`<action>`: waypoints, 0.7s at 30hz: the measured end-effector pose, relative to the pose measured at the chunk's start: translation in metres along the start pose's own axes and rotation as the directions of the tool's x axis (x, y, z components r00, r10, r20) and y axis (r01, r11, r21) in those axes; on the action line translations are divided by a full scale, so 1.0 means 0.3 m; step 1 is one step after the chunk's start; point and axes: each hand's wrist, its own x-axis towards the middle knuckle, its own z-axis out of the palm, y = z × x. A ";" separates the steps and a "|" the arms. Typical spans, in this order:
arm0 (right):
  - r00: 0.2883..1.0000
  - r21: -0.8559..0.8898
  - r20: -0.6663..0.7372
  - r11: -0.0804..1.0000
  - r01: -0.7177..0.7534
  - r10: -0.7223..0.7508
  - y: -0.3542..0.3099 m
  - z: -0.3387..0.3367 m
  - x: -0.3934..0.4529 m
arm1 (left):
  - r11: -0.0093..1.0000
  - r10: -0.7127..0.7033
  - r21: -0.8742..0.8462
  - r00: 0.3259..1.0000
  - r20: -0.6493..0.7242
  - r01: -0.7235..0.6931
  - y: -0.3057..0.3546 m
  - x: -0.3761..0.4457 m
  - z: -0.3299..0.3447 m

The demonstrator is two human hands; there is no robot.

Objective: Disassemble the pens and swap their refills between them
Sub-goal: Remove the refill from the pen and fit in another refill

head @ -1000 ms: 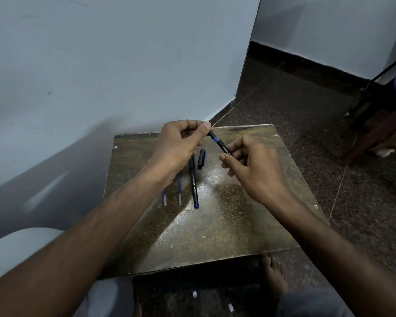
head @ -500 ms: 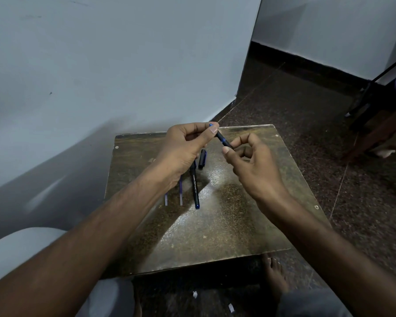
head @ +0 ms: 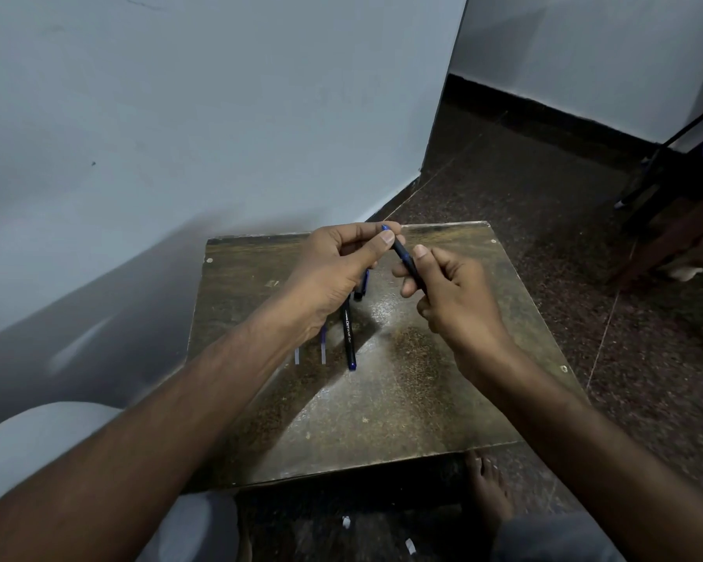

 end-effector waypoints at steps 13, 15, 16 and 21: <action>0.997 0.031 0.052 0.998 -0.053 0.051 -0.011 -0.013 0.004 | 1.000 0.016 -0.002 1.000 0.005 -0.016 -0.002 -0.003 0.005; 0.999 0.014 0.028 0.999 -0.043 0.043 -0.017 -0.009 0.010 | 1.000 0.008 -0.020 1.000 -0.017 -0.008 0.003 0.001 0.006; 1.000 -0.012 0.012 1.000 -0.026 0.026 -0.017 -0.007 0.010 | 1.000 0.003 -0.026 1.000 -0.023 -0.004 0.004 0.003 0.006; 0.998 0.010 0.042 0.999 -0.045 0.044 -0.005 -0.008 -0.005 | 1.000 0.013 -0.017 1.000 -0.015 -0.013 0.001 -0.001 0.005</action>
